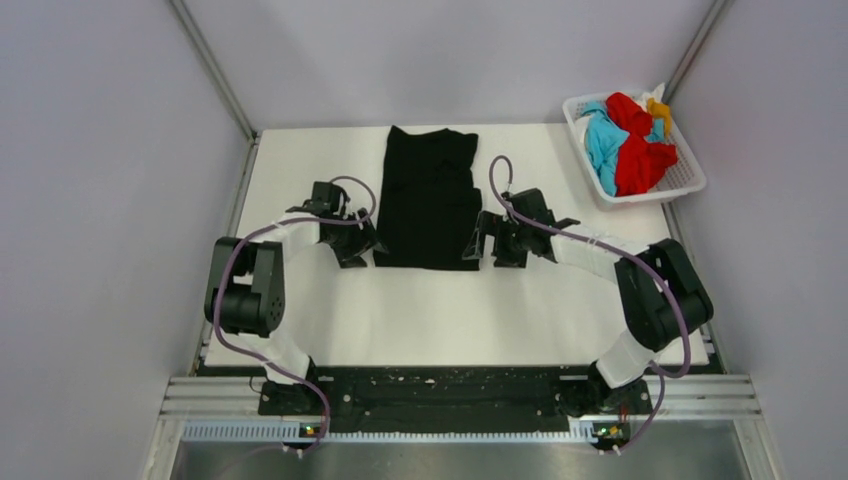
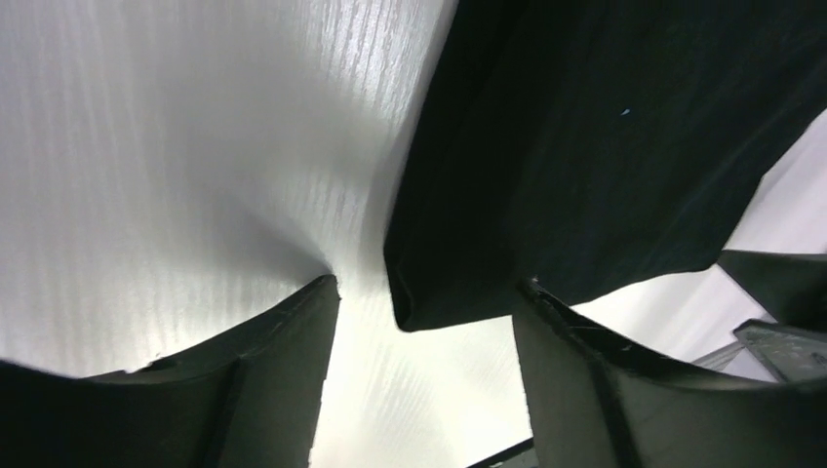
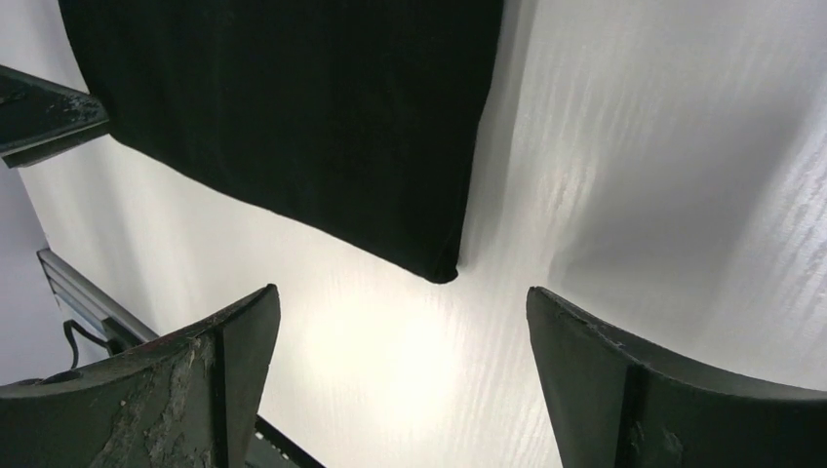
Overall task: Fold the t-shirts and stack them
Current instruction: Grab one side of the 2/3 rectangular tshirt with both arms
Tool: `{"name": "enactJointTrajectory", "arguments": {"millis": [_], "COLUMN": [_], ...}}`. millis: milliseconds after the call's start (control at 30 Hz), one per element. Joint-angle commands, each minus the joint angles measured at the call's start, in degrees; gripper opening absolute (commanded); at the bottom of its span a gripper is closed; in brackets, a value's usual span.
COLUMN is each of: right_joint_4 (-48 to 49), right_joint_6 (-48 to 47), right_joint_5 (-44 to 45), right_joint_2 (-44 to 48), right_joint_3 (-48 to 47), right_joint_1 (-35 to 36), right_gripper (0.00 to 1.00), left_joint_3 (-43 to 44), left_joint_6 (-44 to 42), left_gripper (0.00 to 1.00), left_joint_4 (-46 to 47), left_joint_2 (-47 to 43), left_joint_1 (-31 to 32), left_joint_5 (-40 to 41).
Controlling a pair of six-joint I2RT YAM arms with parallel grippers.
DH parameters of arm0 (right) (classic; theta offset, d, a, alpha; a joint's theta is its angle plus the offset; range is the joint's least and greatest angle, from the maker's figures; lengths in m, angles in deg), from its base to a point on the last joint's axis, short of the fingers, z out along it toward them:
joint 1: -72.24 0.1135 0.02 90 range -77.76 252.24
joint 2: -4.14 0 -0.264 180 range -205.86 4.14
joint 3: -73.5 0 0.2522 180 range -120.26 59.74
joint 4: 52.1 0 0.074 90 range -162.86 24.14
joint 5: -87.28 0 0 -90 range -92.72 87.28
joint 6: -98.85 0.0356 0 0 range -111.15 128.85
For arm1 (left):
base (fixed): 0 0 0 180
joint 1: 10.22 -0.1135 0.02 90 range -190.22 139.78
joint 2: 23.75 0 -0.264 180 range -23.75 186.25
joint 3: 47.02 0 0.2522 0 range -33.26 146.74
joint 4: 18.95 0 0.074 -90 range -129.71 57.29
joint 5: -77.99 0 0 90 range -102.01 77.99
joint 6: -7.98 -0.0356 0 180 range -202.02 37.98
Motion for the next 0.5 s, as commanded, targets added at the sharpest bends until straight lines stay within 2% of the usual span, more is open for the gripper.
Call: {"name": "enactJointTrajectory", "arguments": {"millis": [0, 100, 200, 267, 467], "right_joint_4": [2.4, 2.3, 2.8, 3.2, 4.4], "right_joint_6": [1.3, 2.3, 3.2, 3.4, 3.8], "right_joint_5": [-0.6, -0.5, -0.6, -0.6, -0.8], "right_joint_2": [0.6, -0.1, -0.6, -1.1, -3.4], "right_joint_3": [-0.1, 0.1, 0.8, 1.1, 1.4], "right_joint_1": [1.5, 1.6, 1.7, 1.7, 2.1], "right_gripper": [0.94, 0.91, 0.86, 0.81, 0.73], "left_joint_3": [-1.0, -0.8, -1.9, -2.4, -2.6], "left_joint_6": [1.6, 1.7, 1.6, 1.5, 1.4], "left_gripper": [0.64, 0.46, 0.13, 0.0, 0.0], "left_joint_4": [6.7, 7.2, 7.4, 7.1, 6.1], "left_joint_2": [2.5, 3.8, 3.5, 3.3, 3.3], "left_joint_1": [0.1, 0.1, 0.1, 0.1, 0.0], "left_joint_5": [-2.2, -3.5, -2.5, -1.8, -1.3]}}
